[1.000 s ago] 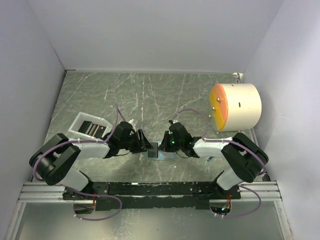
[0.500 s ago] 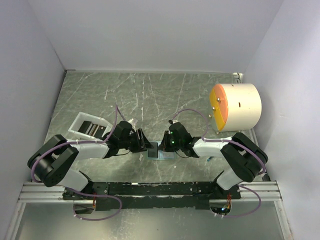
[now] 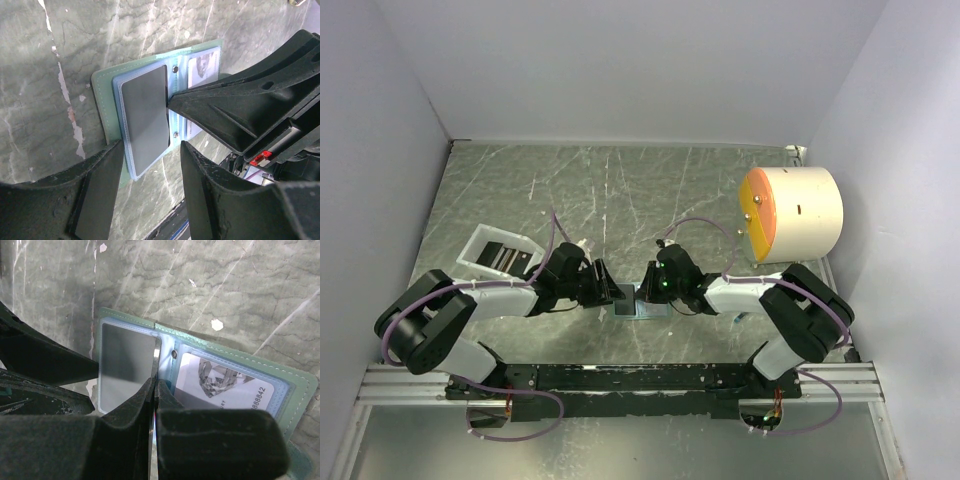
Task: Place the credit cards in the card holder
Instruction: Turn over the card slot in the card holder.
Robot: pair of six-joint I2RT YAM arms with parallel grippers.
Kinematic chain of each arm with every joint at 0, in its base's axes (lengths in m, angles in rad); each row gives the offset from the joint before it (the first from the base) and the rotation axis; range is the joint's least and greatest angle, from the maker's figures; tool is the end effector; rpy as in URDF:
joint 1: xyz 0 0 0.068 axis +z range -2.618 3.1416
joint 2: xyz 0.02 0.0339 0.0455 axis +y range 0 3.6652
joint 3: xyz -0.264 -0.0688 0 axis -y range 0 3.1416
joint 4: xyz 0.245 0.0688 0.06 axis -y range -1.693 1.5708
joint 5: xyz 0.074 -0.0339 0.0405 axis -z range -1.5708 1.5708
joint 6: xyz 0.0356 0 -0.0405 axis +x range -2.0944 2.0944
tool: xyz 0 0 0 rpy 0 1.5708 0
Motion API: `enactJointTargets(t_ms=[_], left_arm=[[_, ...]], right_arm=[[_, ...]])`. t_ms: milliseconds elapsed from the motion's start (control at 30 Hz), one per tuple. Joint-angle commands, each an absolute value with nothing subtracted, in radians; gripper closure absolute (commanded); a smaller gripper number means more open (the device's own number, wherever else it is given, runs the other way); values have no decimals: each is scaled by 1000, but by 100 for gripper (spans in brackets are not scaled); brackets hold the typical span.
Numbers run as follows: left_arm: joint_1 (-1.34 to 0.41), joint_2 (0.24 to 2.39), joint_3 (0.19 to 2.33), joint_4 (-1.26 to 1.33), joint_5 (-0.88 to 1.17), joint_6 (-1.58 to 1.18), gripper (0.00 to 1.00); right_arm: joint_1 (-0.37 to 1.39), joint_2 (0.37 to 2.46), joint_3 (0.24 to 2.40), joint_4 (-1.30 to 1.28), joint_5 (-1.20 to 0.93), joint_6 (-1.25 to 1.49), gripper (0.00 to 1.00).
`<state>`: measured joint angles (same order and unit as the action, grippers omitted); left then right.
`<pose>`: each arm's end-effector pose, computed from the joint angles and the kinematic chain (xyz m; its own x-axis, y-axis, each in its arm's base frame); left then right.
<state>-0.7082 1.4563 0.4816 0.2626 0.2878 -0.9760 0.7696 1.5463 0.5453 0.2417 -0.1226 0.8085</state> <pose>0.1901 -0.1761 0.1361 -0.9299 -0.2493 -0.2706 0.0299 0.6818 -0.7309 0.1948 0.1948 0.1282 -0.8870 0.1401 -0.4400 -0.1633 0.7961 0.5827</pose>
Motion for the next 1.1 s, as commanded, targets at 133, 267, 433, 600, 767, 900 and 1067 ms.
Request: enactJointTargets(t_ms=[133, 267, 433, 600, 767, 900, 1067], left_arm=[[-704, 1430, 501, 283, 281, -968, 40], [-705, 1426, 505, 277, 283, -968, 40], [-708, 1413, 508, 251, 265, -966, 40], [-711, 1421, 495, 289, 279, -978, 40], [-713, 1434, 492, 305, 286, -980, 40], [-715, 1423, 487, 326, 290, -988, 40], [-719, 1411, 489, 343, 291, -991, 40]], right_arm=[[779, 1590, 529, 164, -83, 795, 97], [779, 1592, 529, 166, -83, 795, 97], [781, 1594, 528, 170, -85, 796, 97], [781, 1596, 527, 172, -85, 798, 97], [781, 1594, 526, 173, -86, 799, 97], [782, 1596, 526, 173, -86, 799, 98], [782, 1591, 527, 175, -87, 800, 98]])
